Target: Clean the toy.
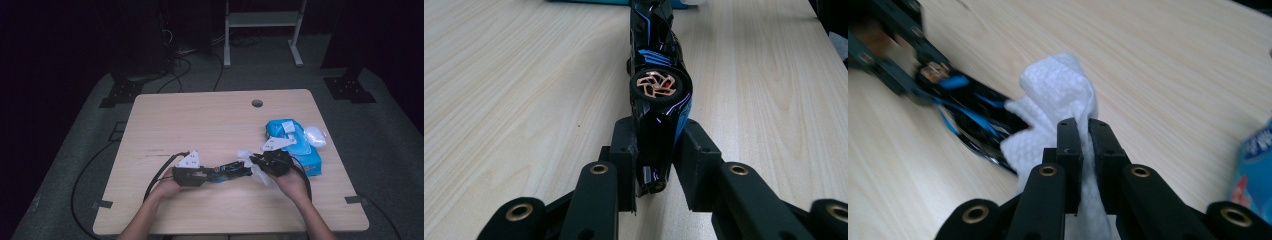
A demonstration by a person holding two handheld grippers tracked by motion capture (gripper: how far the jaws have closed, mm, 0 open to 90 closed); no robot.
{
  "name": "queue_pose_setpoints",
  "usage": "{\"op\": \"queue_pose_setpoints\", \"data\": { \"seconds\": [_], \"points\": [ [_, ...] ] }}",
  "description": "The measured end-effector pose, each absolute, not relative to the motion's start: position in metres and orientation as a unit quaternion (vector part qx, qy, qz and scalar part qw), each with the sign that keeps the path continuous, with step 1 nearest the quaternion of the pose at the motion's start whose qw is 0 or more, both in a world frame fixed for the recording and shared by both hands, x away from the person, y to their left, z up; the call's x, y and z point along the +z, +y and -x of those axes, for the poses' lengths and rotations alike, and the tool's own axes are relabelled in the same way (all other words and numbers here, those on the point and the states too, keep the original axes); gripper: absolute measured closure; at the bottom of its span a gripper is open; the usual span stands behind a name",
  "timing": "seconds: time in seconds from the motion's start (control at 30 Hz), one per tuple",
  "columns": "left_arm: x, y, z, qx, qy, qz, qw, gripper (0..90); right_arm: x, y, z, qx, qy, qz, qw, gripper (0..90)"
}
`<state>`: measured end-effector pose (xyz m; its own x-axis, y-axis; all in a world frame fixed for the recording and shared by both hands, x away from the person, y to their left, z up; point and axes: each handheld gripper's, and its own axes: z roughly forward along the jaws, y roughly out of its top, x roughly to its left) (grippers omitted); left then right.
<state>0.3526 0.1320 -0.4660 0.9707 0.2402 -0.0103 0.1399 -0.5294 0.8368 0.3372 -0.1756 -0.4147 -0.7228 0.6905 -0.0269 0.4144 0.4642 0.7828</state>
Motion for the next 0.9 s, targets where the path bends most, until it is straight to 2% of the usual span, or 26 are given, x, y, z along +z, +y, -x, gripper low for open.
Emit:
{"op": "queue_pose_setpoints", "data": {
  "seconds": [0.17,0.33,0.67,0.9],
  "points": [
    [-0.466,0.131,-0.352,0.052,0.111,-0.872,0.474,71.4,-0.401,-0.147,-0.334,0.428,0.840,-0.292,0.158,84.2],
    [-0.466,0.132,-0.352,0.052,0.111,-0.872,0.474,71.4,-0.406,-0.115,-0.334,0.408,0.864,-0.253,0.150,84.2],
    [-0.466,0.133,-0.353,0.051,0.109,-0.872,0.474,71.4,-0.411,-0.165,-0.342,0.388,0.851,-0.313,0.162,84.2],
    [-0.466,0.133,-0.354,0.049,0.114,-0.871,0.475,71.1,-0.411,-0.157,-0.340,0.395,0.857,-0.295,0.149,84.0]
  ]
}}
